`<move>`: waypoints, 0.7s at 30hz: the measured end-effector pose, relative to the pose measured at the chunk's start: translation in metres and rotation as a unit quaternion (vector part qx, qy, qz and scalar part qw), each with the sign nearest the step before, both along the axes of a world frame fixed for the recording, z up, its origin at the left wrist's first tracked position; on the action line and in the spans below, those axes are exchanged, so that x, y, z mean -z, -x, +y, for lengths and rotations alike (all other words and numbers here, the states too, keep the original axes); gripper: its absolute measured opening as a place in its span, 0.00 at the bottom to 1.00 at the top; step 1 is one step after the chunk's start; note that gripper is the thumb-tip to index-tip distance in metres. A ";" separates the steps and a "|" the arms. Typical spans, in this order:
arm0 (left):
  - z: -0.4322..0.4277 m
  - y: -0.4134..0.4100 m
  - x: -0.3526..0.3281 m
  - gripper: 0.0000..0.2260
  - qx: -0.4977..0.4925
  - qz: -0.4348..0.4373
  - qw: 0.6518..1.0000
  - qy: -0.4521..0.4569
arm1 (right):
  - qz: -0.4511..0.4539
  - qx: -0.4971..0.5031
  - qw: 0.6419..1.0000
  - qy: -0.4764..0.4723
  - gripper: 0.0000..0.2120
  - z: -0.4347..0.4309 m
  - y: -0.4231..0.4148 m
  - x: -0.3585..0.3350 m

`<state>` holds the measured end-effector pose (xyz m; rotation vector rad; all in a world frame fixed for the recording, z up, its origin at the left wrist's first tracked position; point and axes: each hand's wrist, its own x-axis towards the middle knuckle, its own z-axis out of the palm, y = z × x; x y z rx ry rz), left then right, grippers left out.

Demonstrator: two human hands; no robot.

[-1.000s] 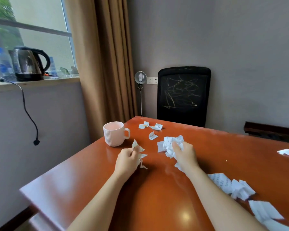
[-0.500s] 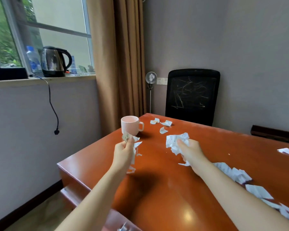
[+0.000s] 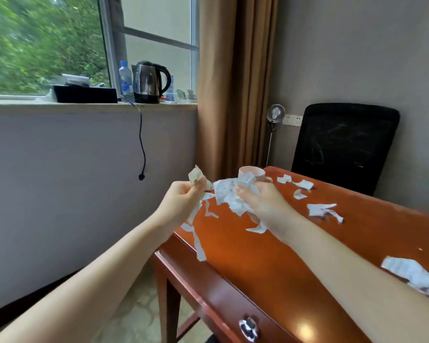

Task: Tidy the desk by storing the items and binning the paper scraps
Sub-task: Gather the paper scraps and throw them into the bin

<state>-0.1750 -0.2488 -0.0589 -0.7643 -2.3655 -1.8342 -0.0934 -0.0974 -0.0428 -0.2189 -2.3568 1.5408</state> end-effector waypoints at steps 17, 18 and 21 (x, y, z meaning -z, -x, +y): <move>-0.253 0.046 0.152 0.22 -0.220 -0.171 0.959 0.050 | -0.179 -0.214 0.960 0.036 0.12 -0.218 0.121 0.130; -0.264 0.046 0.163 0.22 -0.227 -0.191 0.954 0.043 | -0.199 -0.221 0.954 0.040 0.11 -0.229 0.127 0.144; -0.292 0.048 0.203 0.21 -0.258 -0.250 0.933 0.032 | -0.257 -0.245 0.935 0.027 0.10 -0.260 0.142 0.187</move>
